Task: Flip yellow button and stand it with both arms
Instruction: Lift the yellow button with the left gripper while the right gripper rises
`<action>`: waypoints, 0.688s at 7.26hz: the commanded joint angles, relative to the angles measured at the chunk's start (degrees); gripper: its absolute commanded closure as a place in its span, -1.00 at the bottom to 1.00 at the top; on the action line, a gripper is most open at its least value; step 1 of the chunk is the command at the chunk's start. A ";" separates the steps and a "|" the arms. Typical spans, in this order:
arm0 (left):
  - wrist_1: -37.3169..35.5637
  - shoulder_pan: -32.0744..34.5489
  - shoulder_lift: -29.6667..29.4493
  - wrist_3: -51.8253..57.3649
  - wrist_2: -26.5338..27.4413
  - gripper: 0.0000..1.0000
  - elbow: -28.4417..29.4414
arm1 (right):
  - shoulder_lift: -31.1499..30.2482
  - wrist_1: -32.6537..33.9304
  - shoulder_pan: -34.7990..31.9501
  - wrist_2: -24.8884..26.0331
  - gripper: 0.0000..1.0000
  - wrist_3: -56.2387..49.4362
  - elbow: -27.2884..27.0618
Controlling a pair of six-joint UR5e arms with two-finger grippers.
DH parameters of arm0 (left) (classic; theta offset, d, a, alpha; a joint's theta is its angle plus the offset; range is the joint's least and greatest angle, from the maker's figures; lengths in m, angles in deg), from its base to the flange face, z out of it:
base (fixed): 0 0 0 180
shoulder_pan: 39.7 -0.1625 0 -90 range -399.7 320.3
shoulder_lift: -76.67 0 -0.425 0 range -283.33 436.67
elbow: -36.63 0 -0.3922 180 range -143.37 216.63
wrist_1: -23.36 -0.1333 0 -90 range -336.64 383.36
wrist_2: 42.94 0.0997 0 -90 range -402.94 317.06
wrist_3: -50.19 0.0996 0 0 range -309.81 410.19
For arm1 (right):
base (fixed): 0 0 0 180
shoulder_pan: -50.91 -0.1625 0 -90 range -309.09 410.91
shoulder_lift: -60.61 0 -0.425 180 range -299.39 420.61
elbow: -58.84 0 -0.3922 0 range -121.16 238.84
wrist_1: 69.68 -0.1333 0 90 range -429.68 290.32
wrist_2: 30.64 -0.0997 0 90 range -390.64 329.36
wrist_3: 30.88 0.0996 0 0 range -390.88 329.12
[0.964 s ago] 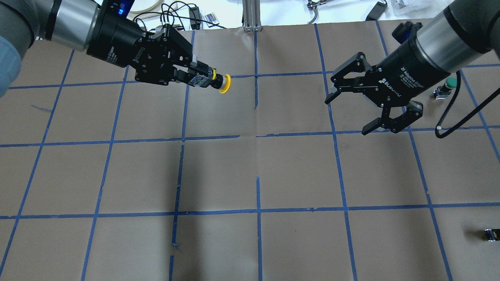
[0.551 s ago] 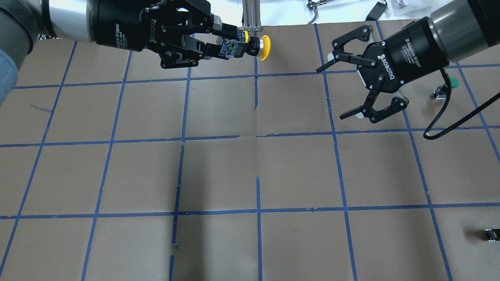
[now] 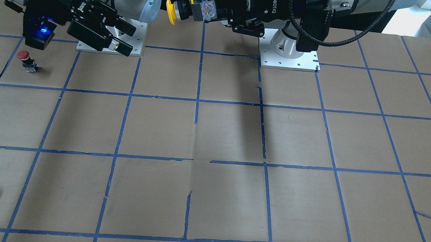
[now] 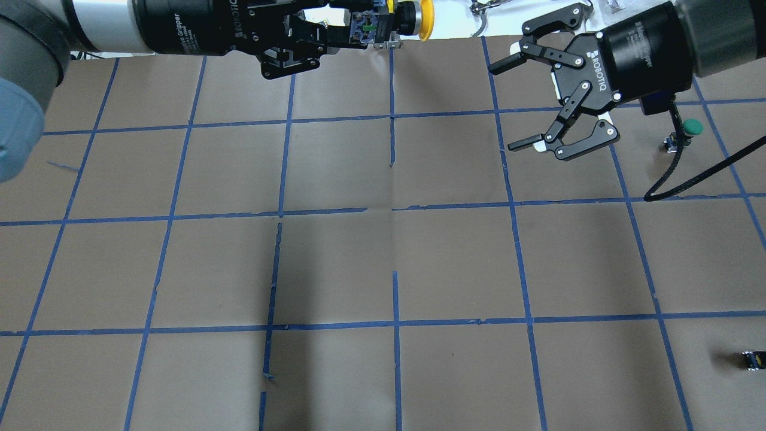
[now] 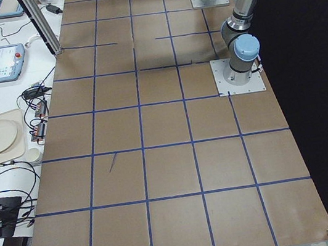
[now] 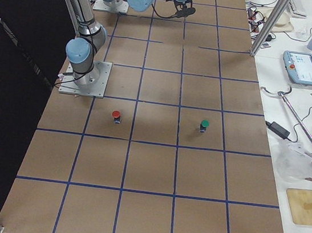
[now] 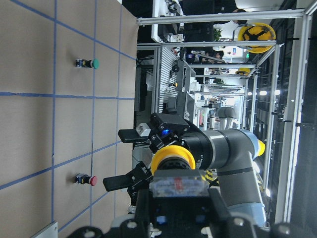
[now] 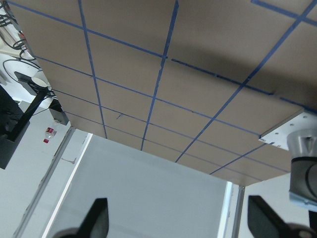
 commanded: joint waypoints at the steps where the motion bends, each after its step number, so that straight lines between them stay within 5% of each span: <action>1: -6.78 0.03 -0.12 -0.04 -5.18 0.82 -4.09 | -0.01 -0.93 0.13 -5.33 -1.00 9.15 3.53; 5: -9.20 1.26 -0.12 -3.38 -6.15 0.82 -5.08 | -0.72 -1.46 -1.45 -13.00 -0.99 17.45 4.95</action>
